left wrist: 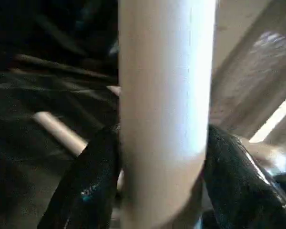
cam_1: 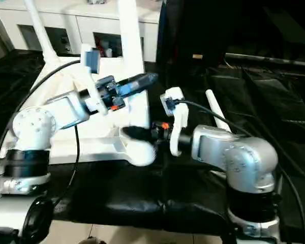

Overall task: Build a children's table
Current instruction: Pick table leg

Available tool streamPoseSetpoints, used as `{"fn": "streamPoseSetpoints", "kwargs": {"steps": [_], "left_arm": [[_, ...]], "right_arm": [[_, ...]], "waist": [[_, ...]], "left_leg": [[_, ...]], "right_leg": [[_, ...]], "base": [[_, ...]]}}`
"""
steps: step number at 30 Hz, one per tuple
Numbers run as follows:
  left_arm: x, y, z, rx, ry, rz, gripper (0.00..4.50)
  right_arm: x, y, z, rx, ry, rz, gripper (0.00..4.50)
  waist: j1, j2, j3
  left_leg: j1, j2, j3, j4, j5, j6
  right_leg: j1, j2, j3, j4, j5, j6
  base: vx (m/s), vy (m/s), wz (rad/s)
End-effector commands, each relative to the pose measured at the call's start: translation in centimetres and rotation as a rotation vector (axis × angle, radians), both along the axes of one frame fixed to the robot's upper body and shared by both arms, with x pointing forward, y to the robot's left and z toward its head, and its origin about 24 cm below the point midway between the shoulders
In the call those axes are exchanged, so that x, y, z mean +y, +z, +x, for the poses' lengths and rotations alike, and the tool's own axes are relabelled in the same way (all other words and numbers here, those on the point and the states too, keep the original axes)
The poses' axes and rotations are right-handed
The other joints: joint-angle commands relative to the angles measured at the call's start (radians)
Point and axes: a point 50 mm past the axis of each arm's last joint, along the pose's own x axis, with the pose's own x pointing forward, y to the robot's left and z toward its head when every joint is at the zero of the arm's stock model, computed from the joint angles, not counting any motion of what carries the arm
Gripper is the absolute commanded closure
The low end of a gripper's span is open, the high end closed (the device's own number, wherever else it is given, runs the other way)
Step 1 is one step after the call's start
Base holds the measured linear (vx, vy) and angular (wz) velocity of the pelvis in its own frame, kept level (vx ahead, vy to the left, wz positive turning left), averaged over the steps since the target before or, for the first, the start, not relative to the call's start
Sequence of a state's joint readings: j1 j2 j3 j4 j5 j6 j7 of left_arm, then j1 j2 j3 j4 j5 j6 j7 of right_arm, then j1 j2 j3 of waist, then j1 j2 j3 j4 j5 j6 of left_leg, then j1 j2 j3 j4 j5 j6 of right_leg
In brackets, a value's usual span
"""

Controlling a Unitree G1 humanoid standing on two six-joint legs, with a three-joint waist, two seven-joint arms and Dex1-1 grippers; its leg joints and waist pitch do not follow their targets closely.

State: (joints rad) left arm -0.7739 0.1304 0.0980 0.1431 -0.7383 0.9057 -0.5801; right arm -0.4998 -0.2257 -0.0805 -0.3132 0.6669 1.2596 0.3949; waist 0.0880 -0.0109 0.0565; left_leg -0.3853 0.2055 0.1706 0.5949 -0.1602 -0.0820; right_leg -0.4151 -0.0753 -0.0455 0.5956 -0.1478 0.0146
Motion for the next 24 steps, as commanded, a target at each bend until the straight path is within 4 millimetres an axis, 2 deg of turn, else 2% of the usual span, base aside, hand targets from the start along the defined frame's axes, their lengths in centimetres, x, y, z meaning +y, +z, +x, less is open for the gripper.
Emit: {"fn": "streamPoseSetpoints", "kwargs": {"steps": [1, 3, 4, 5, 6, 10, 11, 15, 18, 20, 21, 24], "left_arm": [[-0.5, -0.6, 1.0, -0.019, 0.155, 0.114, 1.5], [-0.5, -0.6, 1.1, -0.018, 0.158, 0.115, 1.33], [-0.8, -0.7, 1.3, 0.005, 0.198, 0.113, 1.33], [-0.9, -0.8, 1.3, 0.016, 0.214, 0.104, 1.28], [-1.0, -0.8, 1.3, 0.018, 0.218, 0.103, 1.25], [-1.6, -0.7, 1.5, 0.037, 0.244, 0.069, 1.25], [-1.7, -0.7, 1.6, 0.044, 0.26, 0.06, 1.43], [-1.3, -0.8, 2.6, 0.065, 0.372, 0.071, 1.67], [-1.0, -0.8, 2.9, 0.07, 0.411, 0.078, 2.04], [-0.6, -1.0, 3.2, 0.072, 0.45, 0.092, 2.07], [-0.5, -1.0, 3.2, 0.073, 0.452, 0.091, 2.37], [-0.6, -0.9, 3.1, 0.062, 0.434, 0.089, 2.44]], "right_arm": [[0.1, 0.1, 0.4, -0.081, -0.085, -0.071, 2.55], [0.2, 0.1, 0.4, -0.082, -0.086, -0.073, 2.55], [0.7, 0.1, 0.5, -0.115, -0.106, -0.101, 2.55], [1.0, 0.1, 0.6, -0.126, -0.117, -0.109, 2.55], [1.1, 0.1, 0.6, -0.129, -0.125, -0.111, 2.55], [1.7, -0.1, 0.8, -0.178, -0.152, -0.176, 2.55], [1.8, -0.2, 0.9, -0.193, -0.156, -0.198, 2.55], [2.1, -0.4, 1.1, -0.222, -0.189, -0.231, 2.56], [2.1, -0.3, 1.2, -0.233, -0.204, -0.239, 2.57], [2.1, -0.4, 1.4, -0.246, -0.223, -0.244, 2.57], [2.1, -0.4, 1.4, -0.247, -0.226, -0.245, 2.57], [2.1, -0.4, 1.4, -0.257, -0.229, -0.251, 2.57]], "waist": [[-0.002, 0.003, -0.075], [-0.002, 0.002, -0.076], [-0.003, 0.002, -0.077], [-0.005, 0.008, -0.075], [-0.006, 0.004, -0.077], [-0.008, 0.006, -0.077], [-0.008, 0.009, -0.076], [-0.009, 0.006, -0.076], [-0.009, 0.007, -0.077], [-0.01, 0.006, -0.077], [-0.009, 0.006, -0.077], [-0.01, 0.005, -0.077]], "left_leg": [[0.016, 0.003, 0.0, -0.072, -0.212, -0.079], [0.018, 0.002, 0.001, -0.07, -0.215, -0.082], [0.017, 0.002, 0.001, -0.07, -0.209, -0.077], [0.016, 0.002, 0.001, -0.069, -0.215, -0.08], [0.016, 0.0, 0.001, -0.068, -0.213, -0.078], [0.014, 0.001, 0.001, -0.067, -0.214, -0.072], [0.015, 0.0, 0.001, -0.067, -0.219, -0.07], [0.017, -0.001, 0.001, -0.067, -0.234, -0.064], [0.015, -0.002, 0.0, -0.067, -0.232, -0.061], [0.015, -0.002, 0.0, -0.066, -0.233, -0.06], [0.016, -0.001, 0.0, -0.067, -0.232, -0.06], [0.016, 0.0, 0.0, -0.066, -0.228, -0.058]], "right_leg": [[0.05, -0.039, 0.026, -0.077, -0.35, -0.057], [0.05, -0.038, 0.026, -0.078, -0.354, -0.046], [0.05, -0.037, 0.026, -0.075, -0.345, -0.049], [0.047, -0.036, 0.026, -0.076, -0.333, -0.054], [0.05, -0.035, 0.025, -0.075, -0.324, -0.062], [0.051, -0.034, 0.025, -0.072, -0.301, -0.076], [0.05, -0.033, 0.026, -0.073, -0.3, -0.076], [0.049, -0.033, 0.025, -0.077, -0.319, -0.064], [0.049, -0.032, 0.025, -0.078, -0.321, -0.054], [0.049, -0.033, 0.024, -0.077, -0.321, -0.056], [0.049, -0.033, 0.024, -0.077, -0.316, -0.06], [0.05, -0.033, 0.024, -0.073, -0.295, -0.074]], "base": [[0.0, 0.0, 0.0], [0.0, 0.0, 0.0], [0.0, 0.0, 0.0], [0.0, 0.0, 0.0], [0.0, 0.0, 0.0], [0.0, 0.0, 0.0], [0.0, 0.0, 0.0], [0.0, 0.0, 0.0], [0.0, 0.0, 0.0], [0.0, 0.0, 0.0], [0.0, 0.0, 0.0], [0.0, 0.0, 0.0]]}}
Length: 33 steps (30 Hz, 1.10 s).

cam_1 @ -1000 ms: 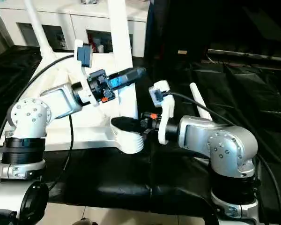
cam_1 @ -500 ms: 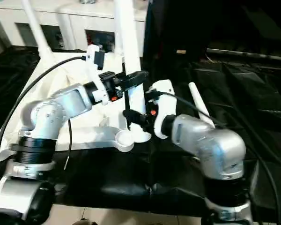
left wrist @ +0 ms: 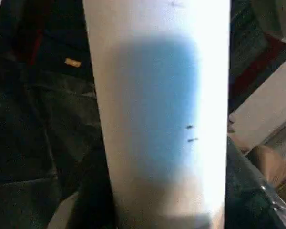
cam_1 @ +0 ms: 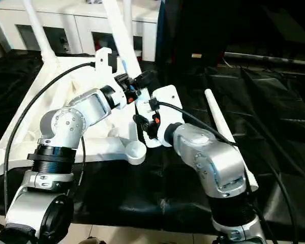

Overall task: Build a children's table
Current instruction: Pick table leg

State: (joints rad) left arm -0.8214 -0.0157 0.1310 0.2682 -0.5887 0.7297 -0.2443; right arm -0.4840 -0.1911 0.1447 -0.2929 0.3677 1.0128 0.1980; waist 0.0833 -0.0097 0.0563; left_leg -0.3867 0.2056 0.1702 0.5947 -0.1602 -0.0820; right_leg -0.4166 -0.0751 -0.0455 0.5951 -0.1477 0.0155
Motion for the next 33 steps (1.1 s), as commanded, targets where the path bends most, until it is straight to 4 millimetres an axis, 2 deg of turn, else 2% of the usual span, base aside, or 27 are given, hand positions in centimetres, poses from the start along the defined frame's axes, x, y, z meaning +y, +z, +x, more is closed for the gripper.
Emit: {"fn": "streamPoseSetpoints", "kwargs": {"steps": [1, 2, 3, 4, 7, 9, 10, 13, 15, 17, 18, 20, 22, 24, 25, 28, 33], "left_arm": [[1.0, 0.2, 0.5, -0.013, 0.056, 0.031, 2.44], [0.8, 0.3, 0.3, -0.03, 0.028, 0.024, 2.53], [0.8, 0.4, 0.3, -0.035, 0.019, 0.022, 2.54], [0.7, 0.6, 0.0, -0.055, -0.018, 0.018, 2.54], [0.4, 0.9, -0.9, -0.092, -0.141, 0.019, 2.54], [0.3, 0.9, -1.2, -0.098, -0.18, 0.021, 2.59], [0.4, 1.0, -1.6, -0.108, -0.239, 0.025, 2.6], [0.5, 1.4, -2.5, -0.123, -0.351, 0.015, 2.61], [0.5, 1.7, -2.8, -0.128, -0.399, -0.013, 2.61], [0.6, 2.0, -3.0, -0.132, -0.425, -0.038, 2.61], [0.6, 2.3, -3.2, -0.139, -0.452, -0.061, 2.62], [0.7, 3.2, -3.9, -0.161, -0.526, -0.128, 2.62], [0.8, 3.6, -4.2, -0.171, -0.557, -0.158, 2.62], [0.9, 3.6, -4.4, -0.175, -0.569, -0.157, 2.62], [0.9, 3.5, -4.4, -0.176, -0.568, -0.154, 2.62], [0.9, 3.3, -4.4, -0.186, -0.566, -0.146, 2.62], [0.9, 3.1, -4.5, -0.182, -0.569, -0.134, 2.62]], "right_arm": [[0.0, 0.7, 0.1, -0.048, -0.001, 0.0, 2.57], [0.0, 0.8, 0.1, -0.062, 0.006, -0.006, 2.57], [0.0, 0.8, 0.2, -0.066, 0.008, -0.008, 2.01], [-0.1, 0.9, 0.1, -0.049, 0.02, 0.034, 1.87], [-1.0, 1.2, 0.2, -0.003, 0.052, 0.115, 1.81], [-1.5, 1.3, 0.2, 0.01, 0.068, 0.127, 1.5], [-2.1, 1.5, -0.1, 0.038, 0.137, 0.134, 1.43], [-3.2, 1.7, -1.2, 0.081, 0.296, 0.137, 1.43], [-3.5, 1.8, -1.6, 0.106, 0.337, 0.159, 1.43], [-3.6, 1.8, -1.8, 0.119, 0.364, 0.168, 1.43], [-3.6, 1.8, -2.0, 0.132, 0.382, 0.172, 1.43], [-3.7, 1.6, -2.3, 0.161, 0.408, 0.173, 1.43], [-3.8, 1.4, -2.4, 0.174, 0.418, 0.171, 1.78], [-3.7, 1.3, -2.4, 0.176, 0.428, 0.166, 1.78], [-3.7, 1.3, -2.4, 0.175, 0.429, 0.167, 1.97], [-3.7, 1.3, -2.4, 0.175, 0.427, 0.167, 2.25], [-3.7, 1.3, -2.4, 0.172, 0.418, 0.167, 2.54]], "waist": [[-0.006, 0.005, -0.077], [-0.006, 0.003, -0.077], [-0.005, 0.004, -0.076], [-0.006, 0.003, -0.076], [-0.005, 0.003, -0.076], [-0.004, 0.004, -0.077], [-0.004, 0.005, -0.076], [0.004, 0.006, -0.075], [0.003, 0.004, -0.076], [0.003, 0.002, -0.075], [0.002, -0.002, -0.074], [0.002, 0.0, -0.074], [0.0, -0.001, -0.073], [0.001, -0.001, -0.072], [0.002, -0.002, -0.073], [0.002, -0.001, -0.073], [0.003, 0.0, -0.075]], "left_leg": [[0.017, 0.0, 0.001, -0.066, -0.227, -0.058], [0.017, 0.001, 0.001, -0.066, -0.225, -0.056], [0.017, 0.0, 0.001, -0.066, -0.224, -0.055], [0.017, 0.0, 0.002, -0.066, -0.225, -0.055], [0.02, 0.0, 0.002, -0.066, -0.236, -0.045], [0.02, 0.003, 0.001, -0.067, -0.227, -0.043], [0.019, 0.003, 0.002, -0.066, -0.221, -0.042], [0.023, 0.005, 0.005, -0.065, -0.225, -0.036], [0.017, 0.003, 0.006, -0.063, -0.213, -0.028], [0.018, 0.003, 0.006, -0.062, -0.213, -0.026], [0.017, 0.002, 0.007, -0.062, -0.215, -0.026], [0.019, 0.002, 0.006, -0.061, -0.219, -0.026], [0.02, 0.004, 0.006, -0.061, -0.226, -0.027], [0.021, 0.004, 0.006, -0.062, -0.234, -0.028], [0.02, 0.003, 0.005, -0.062, -0.231, -0.029], [0.02, 0.003, 0.005, -0.063, -0.231, -0.034], [0.019, 0.004, 0.004, -0.063, -0.218, -0.036]], "right_leg": [[0.051, -0.033, 0.025, -0.072, -0.288, -0.079], [0.052, -0.033, 0.025, -0.071, -0.279, -0.082], [0.052, -0.034, 0.025, -0.071, -0.278, -0.085], [0.052, -0.033, 0.026, -0.071, -0.279, -0.085], [0.051, -0.034, 0.025, -0.07, -0.29, -0.089], [0.053, -0.034, 0.026, -0.067, -0.273, -0.096], [0.054, -0.034, 0.026, -0.065, -0.259, -0.106], [0.055, -0.033, 0.028, -0.064, -0.242, -0.122], [0.059, -0.036, 0.027, -0.064, -0.246, -0.132], [0.058, -0.038, 0.026, -0.066, -0.274, -0.147], [0.057, -0.037, 0.026, -0.068, -0.285, -0.147], [0.057, -0.038, 0.025, -0.068, -0.314, -0.149], [0.054, -0.037, 0.024, -0.071, -0.33, -0.145], [0.052, -0.037, 0.024, -0.075, -0.354, -0.136], [0.052, -0.036, 0.023, -0.076, -0.369, -0.12], [0.051, -0.036, 0.023, -0.077, -0.38, -0.109], [0.052, -0.036, 0.024, -0.073, -0.347, -0.113]], "base": [[0.0, 0.0, 0.0], [0.0, 0.0, 0.0], [0.0, 0.0, 0.0], [0.0, 0.0, 0.0], [0.0, 0.0, 0.0], [0.0, 0.0, 0.0], [0.0, 0.0, 0.0], [0.0, 0.0, 0.0], [0.0, 0.0, 0.0], [0.0, 0.0, 0.0], [0.0, 0.0, 0.0], [0.0, 0.0, 0.0], [0.0, 0.0, 0.0], [0.0, 0.0, 0.0], [0.0, 0.0, 0.0], [0.0, 0.0, 0.0], [0.0, 0.0, 0.0]]}}
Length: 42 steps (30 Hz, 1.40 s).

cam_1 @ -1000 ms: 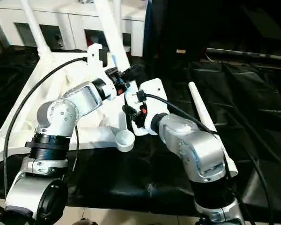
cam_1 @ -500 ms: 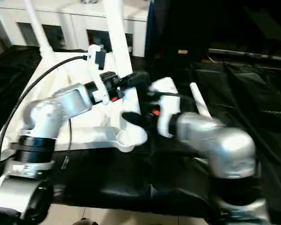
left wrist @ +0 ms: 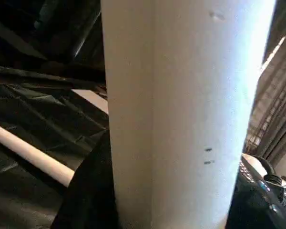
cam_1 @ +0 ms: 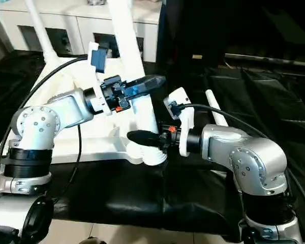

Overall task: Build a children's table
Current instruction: Pick table leg

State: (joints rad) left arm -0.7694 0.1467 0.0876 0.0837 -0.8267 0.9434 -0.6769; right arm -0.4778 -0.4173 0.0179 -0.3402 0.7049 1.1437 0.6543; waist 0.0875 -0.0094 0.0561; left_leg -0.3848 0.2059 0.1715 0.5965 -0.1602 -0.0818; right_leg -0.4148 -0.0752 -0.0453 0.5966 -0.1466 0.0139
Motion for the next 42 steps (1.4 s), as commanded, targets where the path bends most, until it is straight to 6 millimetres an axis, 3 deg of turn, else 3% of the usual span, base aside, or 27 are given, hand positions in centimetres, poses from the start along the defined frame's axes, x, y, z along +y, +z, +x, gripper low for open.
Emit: {"fn": "streamPoseSetpoints", "kwargs": {"steps": [1, 4, 5, 8, 10, 15, 19, 26, 31, 32, 33, 35, 42], "left_arm": [[-0.3, 0.8, -0.5, -0.045, -0.041, -0.011, 2.62], [-0.3, 0.6, -0.2, -0.037, 0.002, 0.003, 2.63], [-0.3, 0.6, -0.2, -0.037, 0.002, 0.003, 2.08], [-0.4, 0.3, 0.6, -0.01, 0.07, 0.027, 1.94], [-0.4, 0.2, 1.0, -0.003, 0.114, 0.039, 1.58], [0.4, -0.2, 2.3, 0.027, 0.238, 0.064, 1.36], [0.7, -0.2, 2.4, 0.031, 0.248, 0.069, 1.28], [0.5, 0.1, 2.2, 0.037, 0.234, 0.028, 1.98], [0.5, 0.2, 2.2, 0.014, 0.23, 0.052, 2.39], [0.5, 0.2, 2.2, 0.001, 0.229, 0.066, 2.49], [0.4, 0.2, 2.2, -0.03, 0.232, 0.1, 2.49], [0.1, 0.3, 1.9, -0.053, 0.199, 0.124, 2.58], [-0.4, 0.5, 1.5, -0.095, 0.141, 0.159, 2.67]], "right_arm": [[-0.6, -0.5, 0.2, 0.014, -0.044, -0.032, 2.55], [-0.4, -0.8, 0.1, 0.007, -0.054, -0.043, 2.56], [-0.4, -0.8, 0.1, 0.007, -0.054, -0.043, 2.56], [-0.2, -1.0, 0.1, 0.004, -0.065, -0.049, 2.56], [-0.1, -1.1, 0.1, 0.002, -0.07, -0.052, 2.56], [-0.1, -1.2, 0.3, -0.004, -0.095, -0.05, 2.56], [-0.2, -1.2, 0.4, -0.009, -0.109, -0.052, 2.56], [-0.3, -1.1, 0.6, -0.02, -0.122, -0.056, 2.56], [-0.3, -1.0, 0.8, -0.052, -0.128, -0.065, 2.56], [-0.3, -1.0, 0.8, -0.057, -0.125, -0.06, 2.01], [-0.3, -0.9, 0.8, -0.056, -0.125, -0.048, 2.01], [-0.3, -0.8, 0.8, -0.045, -0.108, -0.026, 1.78], [-0.8, -0.6, 0.5, -0.018, -0.052, -0.031, 1.26]], "waist": [[-0.002, -0.001, -0.075], [-0.002, 0.0, -0.075], [-0.002, 0.0, -0.075], [-0.002, 0.0, -0.076], [-0.002, 0.0, -0.074], [-0.002, -0.001, -0.075], [-0.002, 0.0, -0.076], [-0.001, -0.002, -0.076], [-0.003, -0.005, -0.075], [-0.003, -0.003, -0.074], [-0.003, -0.011, -0.074], [-0.002, -0.006, -0.074], [0.002, -0.009, -0.075]], "left_leg": [[0.016, 0.003, 0.003, -0.065, -0.214, -0.035], [0.016, 0.003, 0.003, -0.065, -0.214, -0.036], [0.016, 0.004, 0.003, -0.065, -0.212, -0.036], [0.018, 0.003, 0.004, -0.064, -0.213, -0.041], [0.016, 0.002, 0.004, -0.064, -0.214, -0.037], [0.016, 0.0, 0.003, -0.064, -0.222, -0.036], [0.015, 0.001, 0.002, -0.064, -0.216, -0.037], [0.015, 0.002, 0.004, -0.063, -0.206, -0.031], [0.016, 0.002, 0.004, -0.064, -0.221, -0.032], [0.016, 0.002, 0.003, -0.064, -0.221, -0.032], [0.014, 0.002, 0.004, -0.065, -0.221, -0.028], [0.015, 0.004, 0.003, -0.066, -0.222, -0.029], [0.015, 0.004, 0.004, -0.063, -0.201, -0.024]], "right_leg": [[0.051, -0.036, 0.024, -0.074, -0.342, -0.113], [0.051, -0.036, 0.024, -0.073, -0.336, -0.116], [0.051, -0.035, 0.024, -0.073, -0.33, -0.117], [0.051, -0.036, 0.024, -0.073, -0.33, -0.117], [0.052, -0.035, 0.024, -0.075, -0.34, -0.112], [0.05, -0.035, 0.022, -0.081, -0.375, -0.085], [0.051, -0.035, 0.022, -0.078, -0.356, -0.092], [0.053, -0.036, 0.023, -0.073, -0.321, -0.118], [0.051, -0.036, 0.023, -0.077, -0.351, -0.109], [0.051, -0.037, 0.023, -0.078, -0.359, -0.105], [0.051, -0.036, 0.023, -0.081, -0.368, -0.097], [0.049, -0.037, 0.023, -0.078, -0.375, -0.09], [0.051, -0.038, 0.024, -0.074, -0.353, -0.098]], "base": [[0.0, 0.0, 0.0], [0.0, 0.0, 0.0], [0.0, 0.0, 0.0], [0.0, 0.0, 0.0], [0.0, 0.0, 0.0], [0.0, 0.0, 0.0], [0.0, 0.0, 0.0], [0.0, 0.0, 0.0], [0.0, 0.0, 0.0], [0.0, 0.0, 0.0], [0.0, 0.0, 0.0], [0.0, 0.0, 0.0], [0.0, 0.0, 0.0]]}}
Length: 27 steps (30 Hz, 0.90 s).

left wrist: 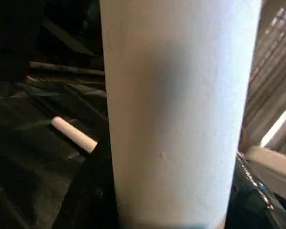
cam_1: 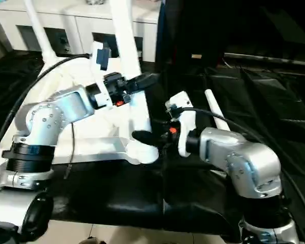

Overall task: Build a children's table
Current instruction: Pick table leg

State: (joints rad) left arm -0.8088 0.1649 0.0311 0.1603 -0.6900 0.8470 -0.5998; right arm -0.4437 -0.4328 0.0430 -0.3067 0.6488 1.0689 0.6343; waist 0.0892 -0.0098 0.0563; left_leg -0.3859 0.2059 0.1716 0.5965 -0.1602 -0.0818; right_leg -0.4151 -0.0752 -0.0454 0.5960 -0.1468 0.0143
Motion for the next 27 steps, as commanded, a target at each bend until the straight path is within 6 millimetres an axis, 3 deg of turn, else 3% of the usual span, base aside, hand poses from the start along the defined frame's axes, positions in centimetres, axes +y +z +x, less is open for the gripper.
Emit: {"fn": "streamPoseSetpoints", "kwargs": {"steps": [1, 16, 25, 27], "left_arm": [[-0.5, 1.1, -0.5, -0.067, -0.049, 0.02, 2.67], [-1.5, 1.5, -2.2, -0.127, -0.222, 0.009, 2.68], [-1.5, 1.6, -2.3, -0.126, -0.236, 0.002, 2.68], [-1.6, 1.5, -2.3, -0.127, -0.238, 0.003, 2.68]], "right_arm": [[-0.3, 0.6, 0.0, 0.013, 0.031, 0.011, 1.02], [-0.4, 0.2, 0.1, 0.071, 0.044, 0.028, 0.99], [-0.3, 0.0, -0.2, 0.09, 0.06, 0.021, 0.99], [-0.3, -0.1, -0.3, 0.098, 0.068, 0.017, 1.28]], "waist": [[-0.001, -0.009, -0.075], [-0.003, -0.007, -0.074], [-0.003, -0.006, -0.075], [-0.003, -0.007, -0.076]], "left_leg": [[0.016, 0.003, 0.005, -0.063, -0.2, -0.022], [0.016, 0.004, 0.005, -0.063, -0.205, -0.025], [0.016, 0.004, 0.005, -0.063, -0.198, -0.027], [0.015, 0.004, 0.006, -0.062, -0.195, -0.026]], "right_leg": [[0.051, -0.038, 0.024, -0.074, -0.35, -0.103], [0.05, -0.038, 0.024, -0.073, -0.364, -0.119], [0.052, -0.037, 0.024, -0.072, -0.343, -0.123], [0.053, -0.037, 0.024, -0.071, -0.337, -0.125]], "base": [[0.0, 0.0, 0.0], [0.0, 0.0, 0.0], [0.0, 0.0, 0.0], [0.0, 0.0, 0.0]]}}
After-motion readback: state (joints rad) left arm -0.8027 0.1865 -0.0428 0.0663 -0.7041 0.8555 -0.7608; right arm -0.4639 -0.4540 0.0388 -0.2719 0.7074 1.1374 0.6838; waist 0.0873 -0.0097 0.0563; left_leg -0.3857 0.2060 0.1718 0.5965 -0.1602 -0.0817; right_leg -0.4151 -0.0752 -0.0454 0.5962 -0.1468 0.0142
